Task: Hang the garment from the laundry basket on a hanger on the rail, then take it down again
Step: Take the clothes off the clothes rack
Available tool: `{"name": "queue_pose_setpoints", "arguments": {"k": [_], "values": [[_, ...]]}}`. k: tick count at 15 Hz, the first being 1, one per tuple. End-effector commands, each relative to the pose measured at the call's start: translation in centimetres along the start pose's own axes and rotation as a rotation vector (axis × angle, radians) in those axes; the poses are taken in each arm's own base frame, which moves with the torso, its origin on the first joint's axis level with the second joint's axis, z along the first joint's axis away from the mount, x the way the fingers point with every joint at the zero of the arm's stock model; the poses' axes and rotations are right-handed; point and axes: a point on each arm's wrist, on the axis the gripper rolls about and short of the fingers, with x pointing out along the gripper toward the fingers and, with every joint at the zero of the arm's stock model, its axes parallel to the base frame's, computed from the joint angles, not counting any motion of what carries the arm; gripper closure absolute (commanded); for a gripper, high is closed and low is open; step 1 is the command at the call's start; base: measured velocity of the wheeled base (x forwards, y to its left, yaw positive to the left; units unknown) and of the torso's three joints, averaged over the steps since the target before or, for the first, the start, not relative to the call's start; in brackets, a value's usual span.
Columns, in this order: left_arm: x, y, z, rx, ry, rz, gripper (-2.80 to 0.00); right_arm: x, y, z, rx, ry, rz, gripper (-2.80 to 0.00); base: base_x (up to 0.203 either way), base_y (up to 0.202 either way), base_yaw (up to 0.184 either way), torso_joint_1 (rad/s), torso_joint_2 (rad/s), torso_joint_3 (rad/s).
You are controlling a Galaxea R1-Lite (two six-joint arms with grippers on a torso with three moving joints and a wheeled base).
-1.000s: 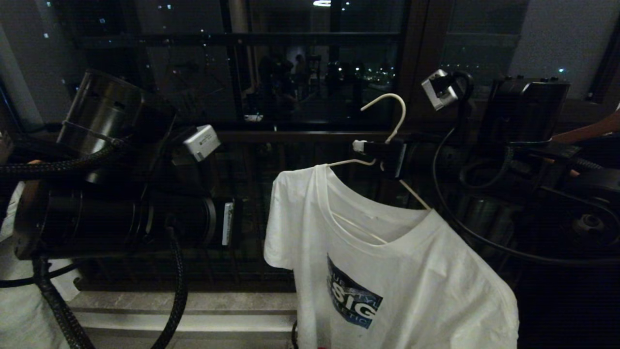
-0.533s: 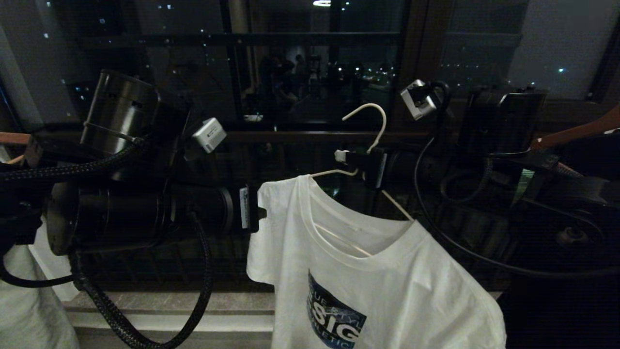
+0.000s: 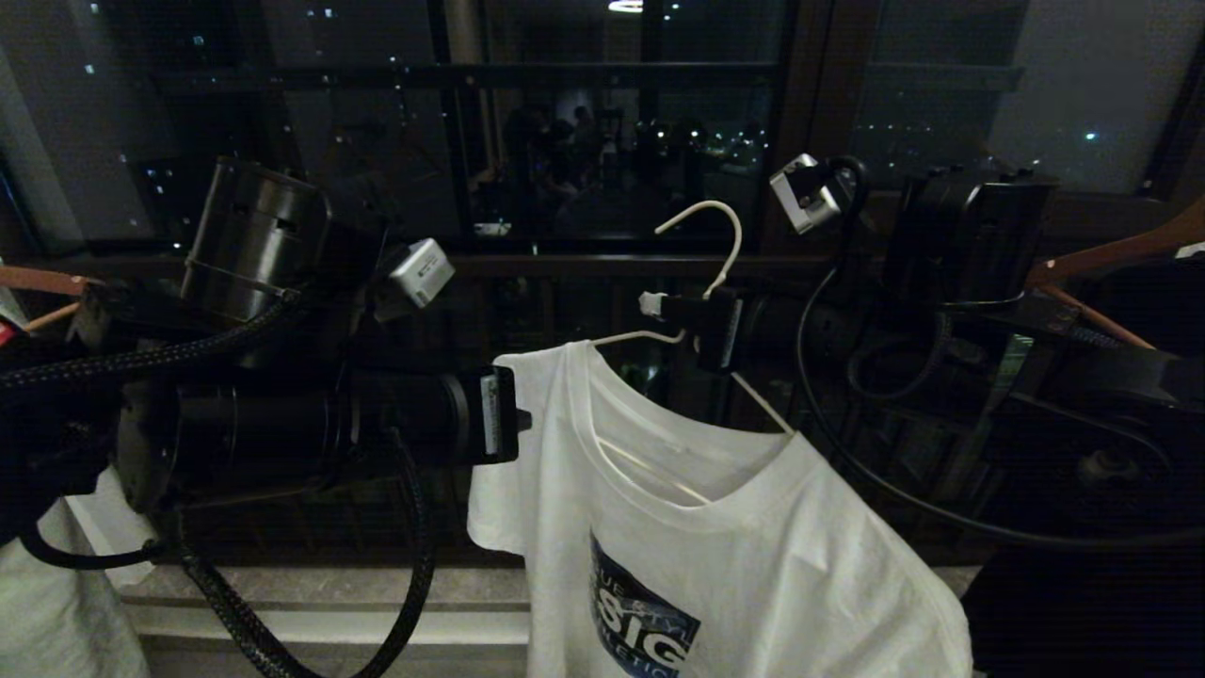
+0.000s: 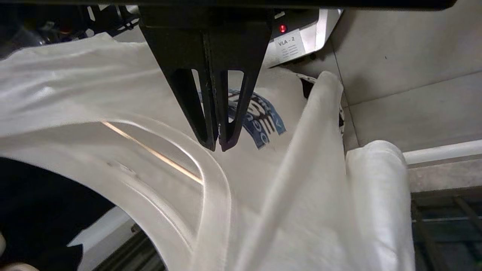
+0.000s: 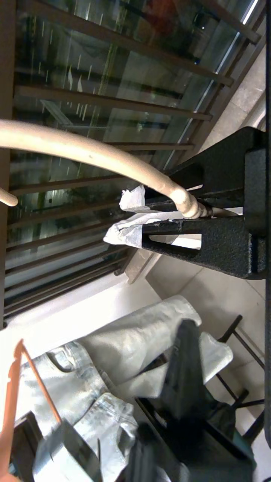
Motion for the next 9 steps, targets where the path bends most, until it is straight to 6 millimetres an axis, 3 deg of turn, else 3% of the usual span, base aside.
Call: {"name": "queue_pose_setpoints", "arguments": {"k": [1,3,4,9], "values": [[-0.19,-0.13,-0.05,0.000,-0.001,-0.005,0.00,-0.14,0.11,0.15,0.000,-0.006,0.005,0.00,0.000,0.000,0.000,0.000,0.00,0.000],[-0.08,-0.46,-0.55,0.013,0.016,-0.014,0.00,0.11,0.25,-0.12,0.001,0.000,0.011,0.00,0.000,0.000,0.000,0.000,0.00,0.000],[-0.17,-0.77,-0.76,0.020,0.019,-0.021,-2.80,0.14,0.23,-0.18,0.001,0.000,0.011,0.00,0.000,0.000,0.000,0.000,0.00,0.000],[0.38,-0.73,-0.91,0.025,0.012,0.023,-2.80,0.09,0.67,-0.34,0.004,0.002,0.023,0.00,0.000,0.000,0.000,0.000,0.00,0.000]]}}
